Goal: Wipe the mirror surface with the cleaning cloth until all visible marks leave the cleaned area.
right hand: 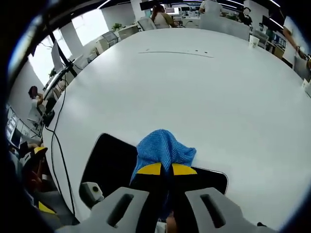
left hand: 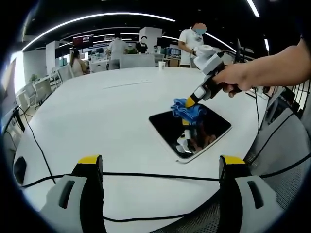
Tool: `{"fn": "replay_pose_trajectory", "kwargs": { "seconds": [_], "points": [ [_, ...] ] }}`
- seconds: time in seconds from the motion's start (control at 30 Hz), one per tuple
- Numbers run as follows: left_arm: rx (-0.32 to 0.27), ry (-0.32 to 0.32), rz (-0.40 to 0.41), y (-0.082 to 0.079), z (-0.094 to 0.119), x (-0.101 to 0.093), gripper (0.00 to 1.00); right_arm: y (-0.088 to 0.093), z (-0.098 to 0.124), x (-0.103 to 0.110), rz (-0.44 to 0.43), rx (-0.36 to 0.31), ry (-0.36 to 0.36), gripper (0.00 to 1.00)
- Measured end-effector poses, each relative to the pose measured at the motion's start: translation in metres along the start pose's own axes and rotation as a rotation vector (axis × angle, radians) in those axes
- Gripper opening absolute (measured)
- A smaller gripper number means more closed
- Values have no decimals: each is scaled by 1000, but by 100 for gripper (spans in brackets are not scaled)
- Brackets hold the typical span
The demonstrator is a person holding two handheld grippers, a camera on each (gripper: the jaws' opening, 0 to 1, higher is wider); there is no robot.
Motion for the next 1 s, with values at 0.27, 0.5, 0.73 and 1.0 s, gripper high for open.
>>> {"fn": "replay_pose_trajectory", "kwargs": {
  "seconds": [0.27, 0.5, 0.73, 1.0],
  "points": [
    [4, 2, -4, 0, 0, 0, 99, 1, 0, -7, -3, -1, 11, 0],
    [7, 4, -5, 1, 0, -1, 99, 1, 0, -9, -3, 1, 17, 0],
    [-3, 21, -3, -1, 0, -4, 99, 2, 2, -11, 1, 3, 19, 0],
    [8, 13, -13, 0, 0, -3, 99, 7, 4, -9, -12, -13, 40, 0]
  ]
}}
Point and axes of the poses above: the point that each gripper's makers call its tool centre point, and the gripper's own axes: z roughly backward along the fingers, x roughly to its left, y roughly out of its underside, the point moved 3 cm from there along z, roughly backward along the fingers, and after that the axes turned 12 degrees about y, right-handed, at the moved point
